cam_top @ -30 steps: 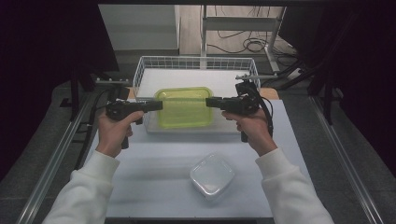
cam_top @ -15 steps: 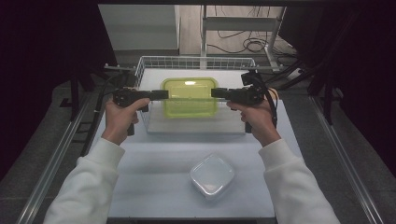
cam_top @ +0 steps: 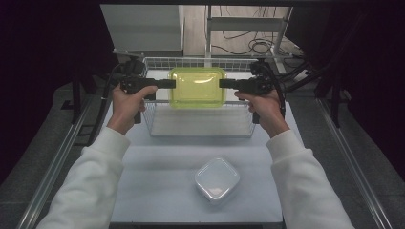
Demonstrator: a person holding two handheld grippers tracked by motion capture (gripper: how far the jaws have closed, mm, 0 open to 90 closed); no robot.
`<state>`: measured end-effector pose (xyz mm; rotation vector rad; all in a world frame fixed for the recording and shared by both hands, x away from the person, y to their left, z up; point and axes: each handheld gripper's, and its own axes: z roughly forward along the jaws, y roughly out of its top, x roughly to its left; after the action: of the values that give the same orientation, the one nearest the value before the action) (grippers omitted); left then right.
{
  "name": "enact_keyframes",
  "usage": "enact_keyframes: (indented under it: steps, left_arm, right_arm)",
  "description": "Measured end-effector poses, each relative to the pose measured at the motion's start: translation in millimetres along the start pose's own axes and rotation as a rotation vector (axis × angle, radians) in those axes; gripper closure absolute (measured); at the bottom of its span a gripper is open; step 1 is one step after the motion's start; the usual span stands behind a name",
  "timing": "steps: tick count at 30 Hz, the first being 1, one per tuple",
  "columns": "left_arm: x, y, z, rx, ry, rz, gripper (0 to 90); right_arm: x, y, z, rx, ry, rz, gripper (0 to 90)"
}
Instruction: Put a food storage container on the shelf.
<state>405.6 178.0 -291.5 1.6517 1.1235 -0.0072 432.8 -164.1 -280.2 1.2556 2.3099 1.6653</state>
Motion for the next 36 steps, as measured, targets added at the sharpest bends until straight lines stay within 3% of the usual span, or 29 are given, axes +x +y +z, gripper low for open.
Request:
enact_keyframes:
  steps: [17, 22, 28, 29, 33, 36]
  left_arm:
    - [23.9, 22.0, 28.3, 0.017, -0.022, -0.064, 77.5]
    - [30.8, 28.4, 38.4, 0.046, -0.019, -0.073, 77.5]
    - [41.9, 29.4, 51.8, 0.079, 0.002, -0.099, 78.2]
    - [45.3, 29.5, 55.6, 0.071, -0.003, -0.112, 77.6]
    - [53.4, 32.6, 61.4, 0.058, -0.021, -0.148, 77.2]
    - [57.4, 35.1, 65.7, 0.062, -0.011, -0.163, 77.0]
  right_arm:
    - [-24.7, 22.4, 13.5, 0.032, -0.038, 0.049, 78.7]
    - [-37.0, 25.6, 19.1, 0.056, -0.046, 0.09, 78.8]
    - [-44.6, 27.8, 27.1, 0.084, -0.072, 0.105, 78.9]
    - [-49.2, 27.3, 32.6, 0.106, -0.098, 0.124, 78.8]
    - [-58.9, 28.8, 36.6, 0.095, -0.083, 0.166, 78.2]
    - [-63.1, 30.2, 41.9, 0.082, -0.095, 0.197, 76.2]
